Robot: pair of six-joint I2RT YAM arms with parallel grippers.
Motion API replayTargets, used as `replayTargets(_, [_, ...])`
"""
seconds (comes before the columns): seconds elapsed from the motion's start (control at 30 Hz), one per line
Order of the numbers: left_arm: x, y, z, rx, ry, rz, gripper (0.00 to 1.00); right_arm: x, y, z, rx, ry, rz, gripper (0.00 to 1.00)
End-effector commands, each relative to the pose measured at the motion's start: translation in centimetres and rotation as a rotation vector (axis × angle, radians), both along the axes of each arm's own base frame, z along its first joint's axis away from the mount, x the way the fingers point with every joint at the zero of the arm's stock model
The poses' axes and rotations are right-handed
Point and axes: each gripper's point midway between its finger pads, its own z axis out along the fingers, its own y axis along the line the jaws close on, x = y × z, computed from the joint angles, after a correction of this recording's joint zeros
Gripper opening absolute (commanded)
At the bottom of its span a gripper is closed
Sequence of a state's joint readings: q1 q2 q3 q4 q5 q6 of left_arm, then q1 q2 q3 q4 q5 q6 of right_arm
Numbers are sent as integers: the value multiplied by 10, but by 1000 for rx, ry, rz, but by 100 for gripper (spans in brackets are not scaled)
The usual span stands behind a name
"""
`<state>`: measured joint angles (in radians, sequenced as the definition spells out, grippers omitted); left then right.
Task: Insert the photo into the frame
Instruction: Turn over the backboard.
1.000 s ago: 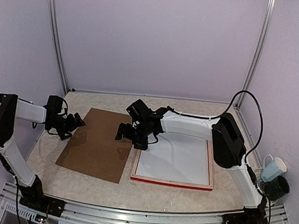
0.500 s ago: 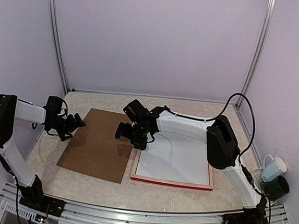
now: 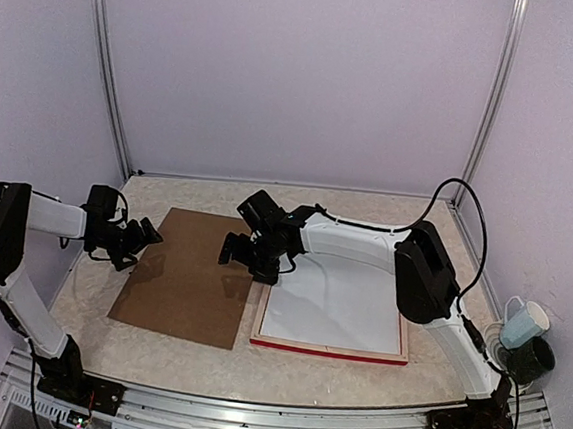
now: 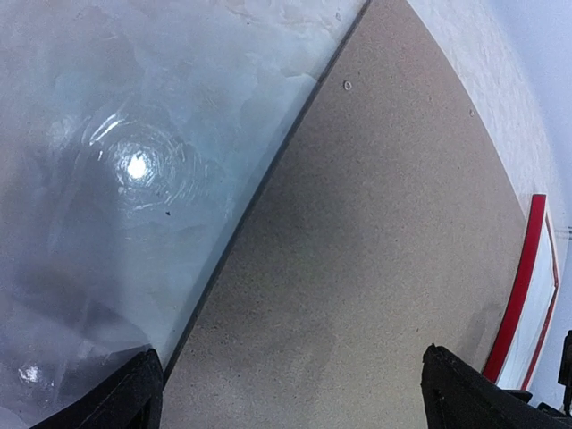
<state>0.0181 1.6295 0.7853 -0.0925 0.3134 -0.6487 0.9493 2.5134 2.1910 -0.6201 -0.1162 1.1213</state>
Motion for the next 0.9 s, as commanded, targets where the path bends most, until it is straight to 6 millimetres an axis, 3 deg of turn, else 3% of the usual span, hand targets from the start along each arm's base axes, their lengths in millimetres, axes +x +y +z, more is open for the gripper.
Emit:
replayTargets(0.0, [-13, -15, -7, -60, 42, -39, 99, -14, 23, 2, 118, -39, 122, 99])
replayTargets(0.17, [-13, -15, -9, -60, 46, -38, 99, -13, 29, 50, 243, -161, 171, 99])
replayTargets(0.3, [-13, -14, -8, -58, 42, -37, 99, -17, 32, 74, 304, -204, 206, 99])
replayTargets(0.87, [-19, -20, 1, -102, 20, -40, 99, -41, 20, 129, 483, -313, 279, 99])
